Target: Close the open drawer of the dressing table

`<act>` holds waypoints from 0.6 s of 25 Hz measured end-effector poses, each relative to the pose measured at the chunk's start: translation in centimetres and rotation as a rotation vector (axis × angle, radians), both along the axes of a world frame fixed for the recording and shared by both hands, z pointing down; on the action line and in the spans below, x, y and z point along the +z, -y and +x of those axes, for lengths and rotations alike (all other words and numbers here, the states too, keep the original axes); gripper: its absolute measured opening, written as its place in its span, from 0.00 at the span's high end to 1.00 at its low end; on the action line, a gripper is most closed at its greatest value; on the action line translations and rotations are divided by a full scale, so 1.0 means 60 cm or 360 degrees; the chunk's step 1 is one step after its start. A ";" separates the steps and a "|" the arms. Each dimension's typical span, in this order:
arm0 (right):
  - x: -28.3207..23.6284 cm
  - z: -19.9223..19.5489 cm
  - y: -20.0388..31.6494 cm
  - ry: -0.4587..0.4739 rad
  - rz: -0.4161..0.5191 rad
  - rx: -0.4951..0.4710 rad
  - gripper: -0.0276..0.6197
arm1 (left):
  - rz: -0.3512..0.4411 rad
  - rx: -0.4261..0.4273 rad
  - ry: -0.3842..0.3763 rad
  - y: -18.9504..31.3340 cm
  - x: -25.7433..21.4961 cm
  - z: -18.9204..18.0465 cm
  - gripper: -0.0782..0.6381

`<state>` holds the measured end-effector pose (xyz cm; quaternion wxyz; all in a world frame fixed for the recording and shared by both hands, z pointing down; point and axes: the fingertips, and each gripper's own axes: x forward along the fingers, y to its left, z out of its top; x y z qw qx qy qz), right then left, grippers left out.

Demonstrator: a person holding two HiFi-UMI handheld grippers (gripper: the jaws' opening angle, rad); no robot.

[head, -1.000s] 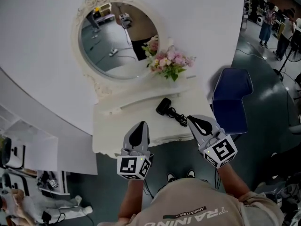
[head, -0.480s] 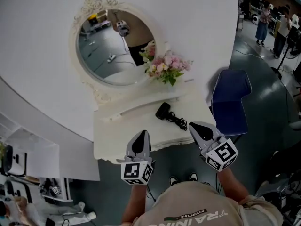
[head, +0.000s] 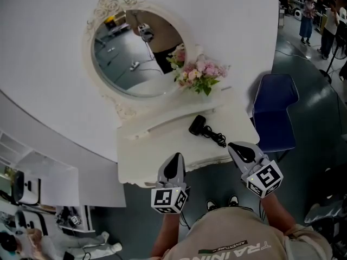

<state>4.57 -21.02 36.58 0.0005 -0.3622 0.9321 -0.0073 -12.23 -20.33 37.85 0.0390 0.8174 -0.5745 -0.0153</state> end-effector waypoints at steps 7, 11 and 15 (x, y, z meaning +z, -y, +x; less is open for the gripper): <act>0.018 -0.008 0.009 0.0010 -0.0084 -0.0015 0.95 | -0.0013 -0.0003 -0.0069 0.006 0.004 -0.020 0.87; 0.014 -0.016 0.014 -0.0022 -0.0061 -0.0015 0.95 | -0.0012 -0.0011 -0.0062 0.013 0.006 -0.026 0.87; 0.022 -0.026 0.022 -0.0019 -0.0078 -0.0007 0.95 | -0.0022 0.0007 -0.0047 0.019 0.012 -0.032 0.87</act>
